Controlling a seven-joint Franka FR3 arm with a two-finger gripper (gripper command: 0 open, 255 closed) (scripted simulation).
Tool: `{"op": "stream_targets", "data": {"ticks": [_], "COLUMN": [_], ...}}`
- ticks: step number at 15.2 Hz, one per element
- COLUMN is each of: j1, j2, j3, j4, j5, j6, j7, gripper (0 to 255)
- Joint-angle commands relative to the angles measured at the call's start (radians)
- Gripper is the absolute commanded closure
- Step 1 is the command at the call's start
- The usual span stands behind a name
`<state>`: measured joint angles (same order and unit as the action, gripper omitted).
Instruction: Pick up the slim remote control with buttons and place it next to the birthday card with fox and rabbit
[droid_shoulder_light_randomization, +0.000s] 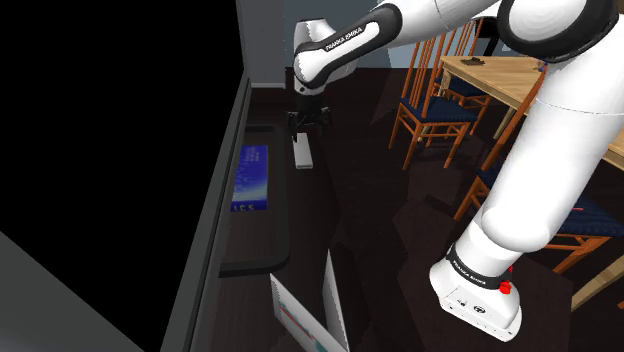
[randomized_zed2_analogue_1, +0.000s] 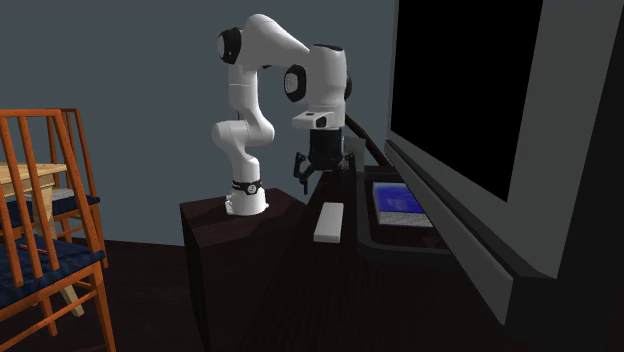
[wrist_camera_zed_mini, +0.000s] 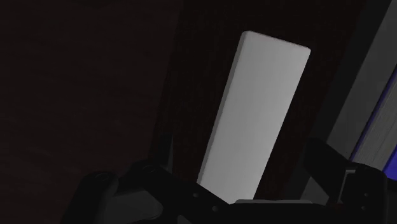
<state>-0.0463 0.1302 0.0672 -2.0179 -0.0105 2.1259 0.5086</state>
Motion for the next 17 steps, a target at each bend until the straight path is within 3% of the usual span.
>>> {"op": "stream_targets", "data": {"ticks": [1,2,10,17], "j1": [0.004,0.006,0.006,0.006], "j2": [0.078,0.111,0.160,0.160], "j3": [-0.004,-0.008,-0.011,-0.011], "j4": [0.071,0.104,0.065,0.065], "j5": [-0.022,-0.031,-0.036,-0.036], "j6": [0.021,0.026,0.115,0.115], "j7": [0.039,0.053,0.057,0.057], "gripper": [0,0,0,0]}}
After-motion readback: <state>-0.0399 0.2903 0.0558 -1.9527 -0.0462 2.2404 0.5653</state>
